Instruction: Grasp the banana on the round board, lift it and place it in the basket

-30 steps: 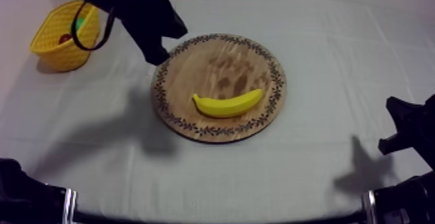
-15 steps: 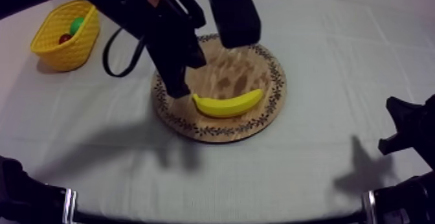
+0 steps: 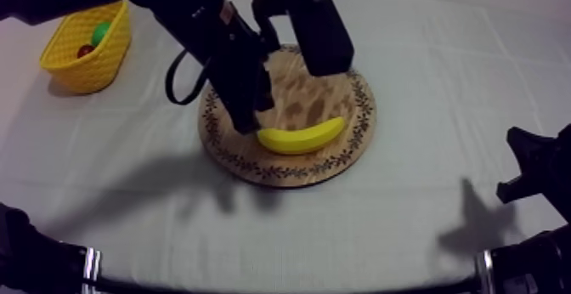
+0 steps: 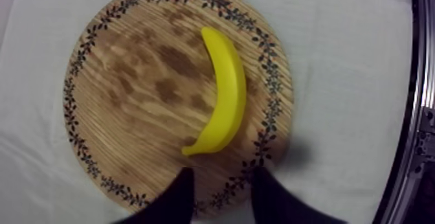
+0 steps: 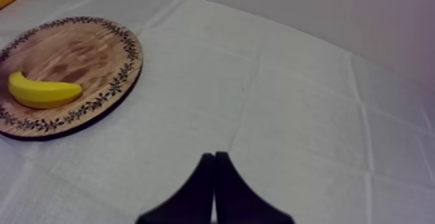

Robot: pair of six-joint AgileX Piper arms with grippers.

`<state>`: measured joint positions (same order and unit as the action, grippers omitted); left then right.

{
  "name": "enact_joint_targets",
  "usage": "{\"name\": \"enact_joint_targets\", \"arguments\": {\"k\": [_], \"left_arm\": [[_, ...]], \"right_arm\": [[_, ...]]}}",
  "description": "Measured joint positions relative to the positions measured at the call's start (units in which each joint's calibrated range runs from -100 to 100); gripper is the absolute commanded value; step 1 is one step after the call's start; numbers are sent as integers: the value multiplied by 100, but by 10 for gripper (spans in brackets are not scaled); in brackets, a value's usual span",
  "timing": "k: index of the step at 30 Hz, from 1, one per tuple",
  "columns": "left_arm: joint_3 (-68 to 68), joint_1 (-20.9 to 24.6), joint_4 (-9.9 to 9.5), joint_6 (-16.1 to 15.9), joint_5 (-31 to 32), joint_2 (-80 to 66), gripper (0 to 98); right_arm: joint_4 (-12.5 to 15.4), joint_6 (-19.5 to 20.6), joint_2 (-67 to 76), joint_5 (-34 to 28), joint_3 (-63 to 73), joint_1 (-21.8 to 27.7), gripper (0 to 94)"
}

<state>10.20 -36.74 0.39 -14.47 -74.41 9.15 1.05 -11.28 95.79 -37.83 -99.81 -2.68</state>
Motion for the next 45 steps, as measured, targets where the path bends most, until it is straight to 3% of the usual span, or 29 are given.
{"name": "enact_joint_targets", "arguments": {"k": [3, 8, 18, 28, 45], "left_arm": [[12, 8, -39, 57, -64, 13, 731], [13, 8, -111, 107, -86, 70, 779], [-62, 4, -131, 74, -48, 456, 786], [-258, -101, -39, -8, 214, 1221, 784], [-1295, -91, 104, -167, 95, 2813, 773]], "right_arm": [[0, 0, 0, 0, 0, 0, 2], [0, 0, 0, 0, 0, 0, 2], [0, 0, 0, 0, 0, 0, 2], [0, 4, 0, 0, 0, 0, 2], [0, 4, 0, 0, 0, 0, 2]]}}
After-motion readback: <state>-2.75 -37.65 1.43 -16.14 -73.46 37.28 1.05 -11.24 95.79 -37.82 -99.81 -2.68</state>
